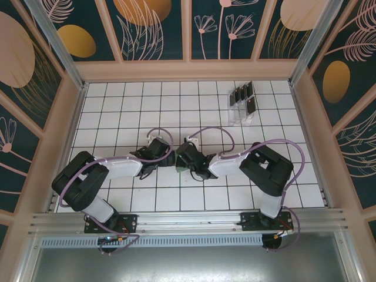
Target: Put the credit cards into the card holder
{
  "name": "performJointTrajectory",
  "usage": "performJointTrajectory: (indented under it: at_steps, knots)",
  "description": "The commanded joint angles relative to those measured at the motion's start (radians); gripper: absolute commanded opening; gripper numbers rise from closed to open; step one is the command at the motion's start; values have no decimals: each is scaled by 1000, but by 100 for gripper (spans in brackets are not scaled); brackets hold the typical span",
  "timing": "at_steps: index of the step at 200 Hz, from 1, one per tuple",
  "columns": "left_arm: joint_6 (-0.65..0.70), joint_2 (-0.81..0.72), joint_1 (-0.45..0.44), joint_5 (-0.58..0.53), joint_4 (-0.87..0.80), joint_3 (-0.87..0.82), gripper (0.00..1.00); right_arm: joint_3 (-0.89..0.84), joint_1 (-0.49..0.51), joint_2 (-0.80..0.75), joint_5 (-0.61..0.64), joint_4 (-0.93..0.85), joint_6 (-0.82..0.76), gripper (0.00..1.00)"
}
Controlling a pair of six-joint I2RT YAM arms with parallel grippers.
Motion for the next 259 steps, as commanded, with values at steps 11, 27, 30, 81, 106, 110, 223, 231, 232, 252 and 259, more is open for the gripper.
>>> performJointTrajectory:
  at_steps: [11,27,30,81,106,110,223,231,232,252,259]
  knots:
    - [-15,44,-1,81,-9,-1,98,1,0,30,-160,-307,-18,14]
    - [-20,18,-2,61,-28,10,98,73,-16,-26,-167,-336,-57,27]
    - [-20,13,-2,57,-32,14,98,87,-18,-37,-168,-340,-64,29]
    - [-17,-93,1,-14,-102,68,98,158,-22,-248,-106,-407,-83,53]
    - [-8,-205,11,-80,-153,94,98,94,-24,-401,-27,-448,-63,61]
    - [-6,-226,16,-87,-159,97,99,79,-25,-430,-13,-452,-62,62]
    - [316,-505,217,-294,167,29,99,-111,-556,-1013,231,-439,-340,99]
    - [321,-513,245,-290,202,5,99,-132,-619,-994,206,-403,-373,99]
    - [322,-515,248,-289,210,2,99,-134,-626,-991,203,-399,-375,99]
    - [368,-535,316,-293,346,-93,98,-204,-752,-935,169,-296,-425,99]
    - [377,-541,345,-288,376,-123,99,-233,-785,-914,165,-255,-439,99]
